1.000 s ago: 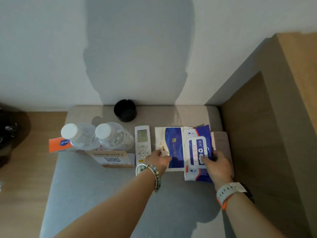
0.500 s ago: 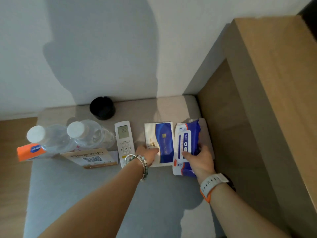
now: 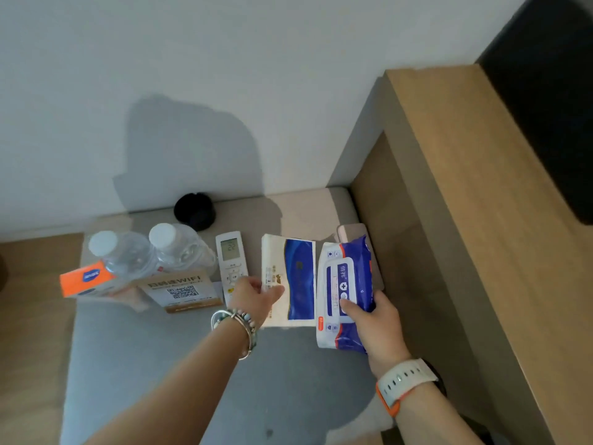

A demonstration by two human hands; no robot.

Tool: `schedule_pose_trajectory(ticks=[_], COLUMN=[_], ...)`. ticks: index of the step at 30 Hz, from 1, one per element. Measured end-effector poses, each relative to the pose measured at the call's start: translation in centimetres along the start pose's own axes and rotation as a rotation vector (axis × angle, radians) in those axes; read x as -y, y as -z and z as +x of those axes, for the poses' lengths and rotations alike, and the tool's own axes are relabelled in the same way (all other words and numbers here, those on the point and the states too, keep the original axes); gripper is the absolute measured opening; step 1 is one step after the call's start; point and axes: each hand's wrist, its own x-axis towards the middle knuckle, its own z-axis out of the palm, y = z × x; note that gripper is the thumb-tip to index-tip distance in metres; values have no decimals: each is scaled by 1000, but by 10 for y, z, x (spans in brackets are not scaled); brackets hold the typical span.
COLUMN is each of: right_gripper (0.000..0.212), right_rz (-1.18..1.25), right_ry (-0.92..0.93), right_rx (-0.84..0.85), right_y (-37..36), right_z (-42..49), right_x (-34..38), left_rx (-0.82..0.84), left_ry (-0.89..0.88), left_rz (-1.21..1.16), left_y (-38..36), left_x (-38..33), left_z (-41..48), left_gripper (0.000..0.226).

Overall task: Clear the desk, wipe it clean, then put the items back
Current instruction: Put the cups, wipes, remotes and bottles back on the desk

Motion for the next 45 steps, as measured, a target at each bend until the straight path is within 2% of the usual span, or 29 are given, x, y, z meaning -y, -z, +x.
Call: schedule_pose_trajectory(ticks=[3, 7, 11, 14, 20, 24, 33, 39, 45], right_gripper=[17, 19, 23, 20, 21, 27, 11, 29, 39], right_rz=[141, 294, 412, 495, 678, 807, 1175, 1306, 1404], right_ry=[57, 151, 217, 252, 239, 192, 254, 220, 184], right_rx=[33, 45, 26, -19, -180, -298, -555, -685, -854], right_y=[8, 21, 38, 53, 92, 138, 275, 375, 436], right_z=[-38, -97, -168, -229, -322, -373, -503, -586, -646], right_x=[15, 39, 46, 31, -29, -74, -213, -341, -437], left_rx=[22, 51, 113, 183, 326, 447, 697, 882, 1004], left_ry=[-74, -234, -326, -358, -388, -412, -473, -424, -395], left_rz=[-156, -245, -353, -418, -437, -356, -108, 64, 196], left_y=[29, 66, 95, 108, 97, 53, -95, -221, -304], left_x=[-17, -41, -45, -34, -14, -5, 55, 140, 206], left_z=[-33, -84, -147, -199, -280, -340, -499, -630, -724], left_gripper=[40, 14, 8, 6, 18, 15, 14, 22, 22])
